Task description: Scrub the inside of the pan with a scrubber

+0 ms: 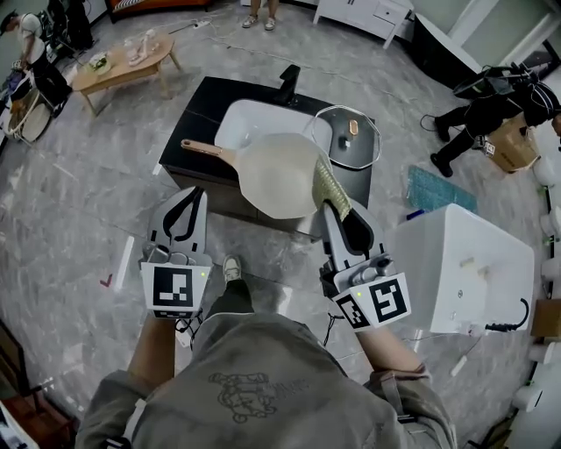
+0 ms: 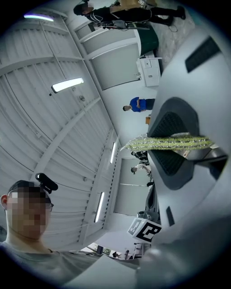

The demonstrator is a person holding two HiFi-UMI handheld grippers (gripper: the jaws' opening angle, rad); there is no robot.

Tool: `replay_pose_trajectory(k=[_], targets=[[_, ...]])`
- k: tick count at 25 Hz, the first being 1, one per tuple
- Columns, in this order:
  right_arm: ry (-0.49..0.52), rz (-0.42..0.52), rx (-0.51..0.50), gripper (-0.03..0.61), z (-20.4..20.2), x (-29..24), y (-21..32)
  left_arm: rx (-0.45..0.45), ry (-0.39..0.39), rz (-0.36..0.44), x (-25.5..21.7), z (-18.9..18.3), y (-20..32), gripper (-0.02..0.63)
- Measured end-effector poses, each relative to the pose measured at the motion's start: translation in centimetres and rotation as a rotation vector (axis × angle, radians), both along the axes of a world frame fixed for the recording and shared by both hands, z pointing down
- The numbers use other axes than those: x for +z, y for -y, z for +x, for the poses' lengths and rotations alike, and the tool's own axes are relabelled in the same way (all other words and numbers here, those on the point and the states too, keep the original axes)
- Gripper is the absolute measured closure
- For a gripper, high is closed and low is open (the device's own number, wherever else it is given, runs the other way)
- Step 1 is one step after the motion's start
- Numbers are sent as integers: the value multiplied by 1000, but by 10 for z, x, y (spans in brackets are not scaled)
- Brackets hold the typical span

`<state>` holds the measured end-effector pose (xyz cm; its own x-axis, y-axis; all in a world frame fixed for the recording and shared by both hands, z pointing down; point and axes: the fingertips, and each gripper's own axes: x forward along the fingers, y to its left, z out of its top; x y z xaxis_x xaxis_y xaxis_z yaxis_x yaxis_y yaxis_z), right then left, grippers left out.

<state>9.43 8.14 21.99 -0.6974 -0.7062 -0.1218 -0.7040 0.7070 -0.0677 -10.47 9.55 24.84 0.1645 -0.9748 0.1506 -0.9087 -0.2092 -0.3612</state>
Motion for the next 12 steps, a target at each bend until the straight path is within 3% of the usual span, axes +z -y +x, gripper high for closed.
replay_pose_trajectory(k=[6,12], targets=[[-15,-21,42,500,-31,3,47,45,-12,-29,6,-32,51,589],[-36,-54,82,500,-61,12,93,108,54,-34,10,-59,100,589]])
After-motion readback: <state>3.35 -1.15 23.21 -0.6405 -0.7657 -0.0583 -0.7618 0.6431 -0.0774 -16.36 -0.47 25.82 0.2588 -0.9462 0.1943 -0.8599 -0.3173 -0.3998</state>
